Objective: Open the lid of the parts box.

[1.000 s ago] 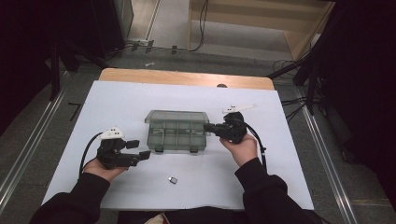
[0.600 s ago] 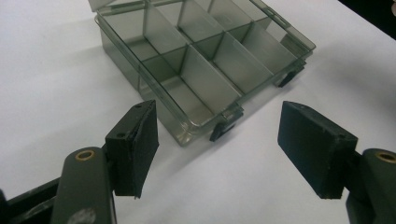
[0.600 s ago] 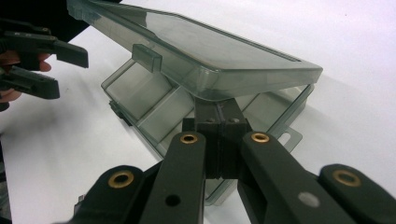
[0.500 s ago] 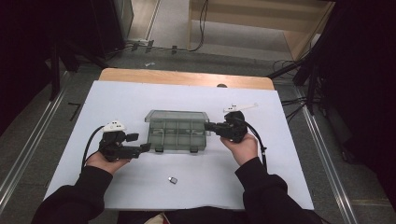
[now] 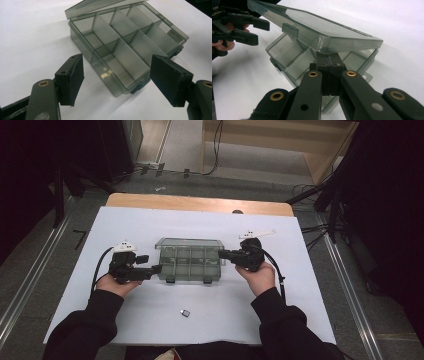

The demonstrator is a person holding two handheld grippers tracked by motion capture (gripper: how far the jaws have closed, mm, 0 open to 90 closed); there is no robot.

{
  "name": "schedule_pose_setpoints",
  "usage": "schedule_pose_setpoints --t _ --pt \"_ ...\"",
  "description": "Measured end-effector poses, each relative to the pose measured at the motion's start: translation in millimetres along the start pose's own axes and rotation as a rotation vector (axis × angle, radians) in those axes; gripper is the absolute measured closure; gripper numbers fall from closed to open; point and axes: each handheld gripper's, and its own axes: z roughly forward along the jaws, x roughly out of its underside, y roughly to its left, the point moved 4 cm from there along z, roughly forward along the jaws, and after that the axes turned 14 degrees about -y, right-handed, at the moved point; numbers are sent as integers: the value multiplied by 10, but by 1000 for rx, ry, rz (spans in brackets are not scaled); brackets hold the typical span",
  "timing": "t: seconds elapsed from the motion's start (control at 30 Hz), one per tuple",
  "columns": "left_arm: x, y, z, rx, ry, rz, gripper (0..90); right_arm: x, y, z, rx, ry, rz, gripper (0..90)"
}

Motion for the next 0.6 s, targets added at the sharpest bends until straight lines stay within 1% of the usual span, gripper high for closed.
schedule_pose_setpoints --t 0.03,0.13,0.3,0.37,0.47,0.53,0.6 --pt "-4 11 10 -4 0 -4 279 -4 -2 2 0 -1 -1 873" --pt "-24 47 36 -14 0 3 279 -16 -5 10 2 -4 -3 873" --pt "-57 78 102 -21 6 16 280 -36 -8 21 3 -10 -4 873" --pt "-70 86 130 -21 -3 23 285 -45 -8 27 3 -12 -1 873" --pt "-96 94 162 -1 -6 -4 285 -51 -9 31 5 -12 -5 873" --pt "-123 99 180 3 -13 -8 285 -53 -8 35 5 -15 -6 873" --pt "-147 109 200 -5 -9 14 285 -55 -9 42 5 -17 -6 873"
